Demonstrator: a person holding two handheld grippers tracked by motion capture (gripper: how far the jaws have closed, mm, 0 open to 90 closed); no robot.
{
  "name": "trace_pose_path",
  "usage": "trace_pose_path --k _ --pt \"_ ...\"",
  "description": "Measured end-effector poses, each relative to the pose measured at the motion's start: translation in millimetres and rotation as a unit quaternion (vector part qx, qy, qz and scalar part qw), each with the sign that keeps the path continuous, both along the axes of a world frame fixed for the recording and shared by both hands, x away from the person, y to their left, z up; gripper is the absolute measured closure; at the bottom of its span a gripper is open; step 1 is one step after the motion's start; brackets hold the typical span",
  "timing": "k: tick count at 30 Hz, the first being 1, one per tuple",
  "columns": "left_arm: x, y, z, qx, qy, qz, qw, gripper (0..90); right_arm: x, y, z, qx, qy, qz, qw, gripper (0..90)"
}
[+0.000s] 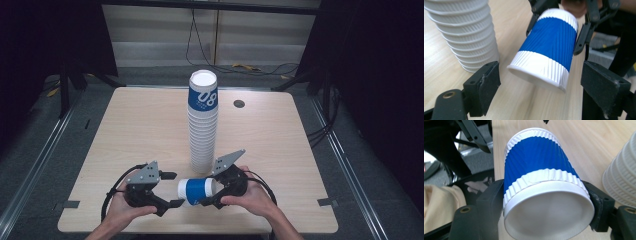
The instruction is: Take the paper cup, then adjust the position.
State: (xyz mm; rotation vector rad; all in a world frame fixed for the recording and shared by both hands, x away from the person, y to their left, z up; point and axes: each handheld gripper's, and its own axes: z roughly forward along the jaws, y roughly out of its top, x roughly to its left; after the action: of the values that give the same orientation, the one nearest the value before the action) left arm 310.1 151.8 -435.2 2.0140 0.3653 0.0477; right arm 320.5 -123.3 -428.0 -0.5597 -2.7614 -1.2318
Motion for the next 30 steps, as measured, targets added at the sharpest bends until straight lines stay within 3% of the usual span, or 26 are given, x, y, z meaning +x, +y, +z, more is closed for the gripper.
trace_pose_path --k 7,10,18,29,30 --pt "3.2 7.8 2.0 -0.042 0.006 0.02 0.9989 15.6 -0.7 -3.8 -4.7 0.053 -0.006 -0.009 0.9985 26.9" --pt "3.5 10.3 3.3 -0.068 0.018 0.024 0.9972 15.6 -2.6 -5.1 -4.8 0.081 -0.009 -0.013 0.9966 26.9" --pt "0.6 12.2 8.3 -0.09 0.008 0.025 0.9955 15.6 -3.4 -12.6 -8.2 0.127 -0.009 -0.027 0.9915 26.9" --pt "0.2 13.2 8.9 -0.104 0.008 0.033 0.994 15.5 -4.9 -14.8 -9.5 0.158 -0.022 -0.036 0.9865 27.0" --pt "0.0 14.0 9.5 -0.106 0.005 0.033 0.9938 15.5 -4.9 -15.0 -10.4 0.171 -0.025 -0.04 0.9842 27.0"
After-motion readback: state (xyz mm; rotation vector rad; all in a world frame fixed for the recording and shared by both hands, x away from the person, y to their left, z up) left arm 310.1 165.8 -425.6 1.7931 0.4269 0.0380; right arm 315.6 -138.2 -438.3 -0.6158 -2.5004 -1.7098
